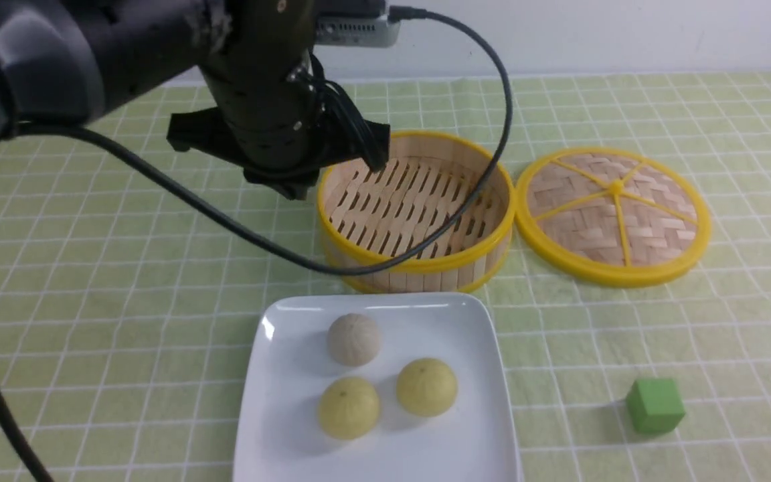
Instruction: Put the steamed buns into the plate on the green tablecloth.
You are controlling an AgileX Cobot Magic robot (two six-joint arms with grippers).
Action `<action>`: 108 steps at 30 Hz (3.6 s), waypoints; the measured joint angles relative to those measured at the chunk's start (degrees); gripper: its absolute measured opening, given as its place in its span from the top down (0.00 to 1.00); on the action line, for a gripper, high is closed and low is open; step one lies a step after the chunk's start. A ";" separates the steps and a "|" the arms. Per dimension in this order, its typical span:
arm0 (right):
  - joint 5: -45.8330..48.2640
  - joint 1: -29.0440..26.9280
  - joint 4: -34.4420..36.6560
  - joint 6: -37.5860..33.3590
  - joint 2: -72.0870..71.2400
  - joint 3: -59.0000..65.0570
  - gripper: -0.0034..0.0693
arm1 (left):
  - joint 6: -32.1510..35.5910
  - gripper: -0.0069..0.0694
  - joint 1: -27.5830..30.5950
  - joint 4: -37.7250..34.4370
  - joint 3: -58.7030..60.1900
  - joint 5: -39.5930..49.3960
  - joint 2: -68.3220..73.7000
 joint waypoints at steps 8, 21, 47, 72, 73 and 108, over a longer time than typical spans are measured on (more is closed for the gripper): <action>-5.27 -16.00 0.00 0.00 -2.50 7.86 0.94 | 0.27 0.91 0.00 5.06 0.00 5.02 -7.21; -5.64 -24.54 0.00 0.00 -2.50 14.41 0.92 | 3.10 0.89 0.00 11.21 0.00 6.37 -16.48; -4.38 -24.54 -2.81 -9.90 -2.50 14.36 0.88 | 5.58 0.88 0.00 6.87 10.07 6.37 -34.76; -3.99 -24.54 -2.87 -10.21 -2.50 14.25 0.84 | -13.74 0.88 0.00 7.47 74.96 -37.70 -78.03; -3.99 -24.54 -2.87 -10.21 -2.50 14.25 0.84 | -13.53 0.88 0.00 7.90 75.25 -37.98 -78.03; -3.99 -24.54 -2.99 -10.27 -2.50 14.25 0.79 | 23.15 0.82 33.52 -11.00 93.93 -43.67 -96.62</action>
